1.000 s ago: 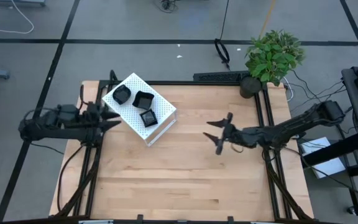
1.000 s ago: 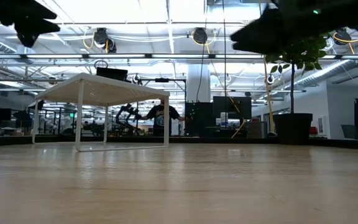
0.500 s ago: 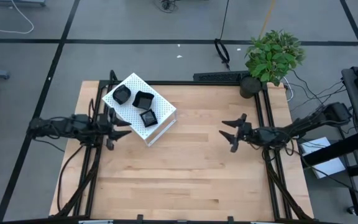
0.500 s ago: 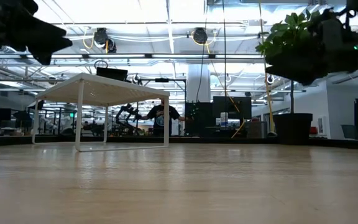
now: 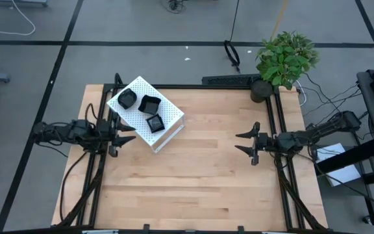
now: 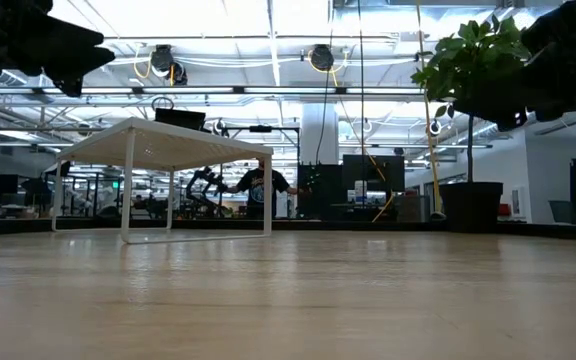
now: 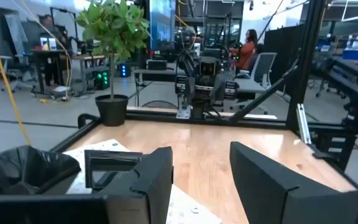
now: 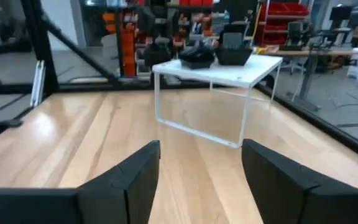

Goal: Pick & Place Mini shaped plates
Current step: Return to Home Position

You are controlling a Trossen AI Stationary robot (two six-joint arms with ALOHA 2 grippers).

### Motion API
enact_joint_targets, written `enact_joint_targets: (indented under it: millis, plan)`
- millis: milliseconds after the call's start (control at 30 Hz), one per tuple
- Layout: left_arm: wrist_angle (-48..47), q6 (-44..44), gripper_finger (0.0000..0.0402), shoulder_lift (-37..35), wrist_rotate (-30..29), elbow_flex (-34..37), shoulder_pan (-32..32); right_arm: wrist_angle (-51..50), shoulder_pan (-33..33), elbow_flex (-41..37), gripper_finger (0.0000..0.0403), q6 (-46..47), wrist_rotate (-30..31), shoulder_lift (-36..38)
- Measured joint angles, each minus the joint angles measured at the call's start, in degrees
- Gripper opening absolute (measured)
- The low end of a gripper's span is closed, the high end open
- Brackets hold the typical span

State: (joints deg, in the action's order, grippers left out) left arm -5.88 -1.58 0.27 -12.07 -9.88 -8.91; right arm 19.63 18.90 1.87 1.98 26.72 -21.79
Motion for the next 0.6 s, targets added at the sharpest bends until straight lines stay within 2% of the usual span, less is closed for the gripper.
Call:
enact_joint_targets:
  millis: [200,367,500,600]
  plan:
    - [-2.22,-0.36,0.0166,0.11,0.02,-0.01,0.0,-3.88,0.15,-0.02,0.016,-1.94,-1.99,5.78]
    - [-1.73,-1.74,0.0166,0.09,0.0,-0.01,0.0,-4.04,0.15,-0.07,0.0079,-4.45,-9.11,7.11]
    - [-1.71,-1.77,0.0166,0.09,0.0,-0.04,0.0,-4.53,0.15,-0.08,0.0018,-6.27,-10.54,7.13]
    - [-1.53,-1.83,0.0166,0.09,0.0,-0.04,0.0,-5.49,0.15,-0.11,0.0006,-7.4,-10.48,7.12]
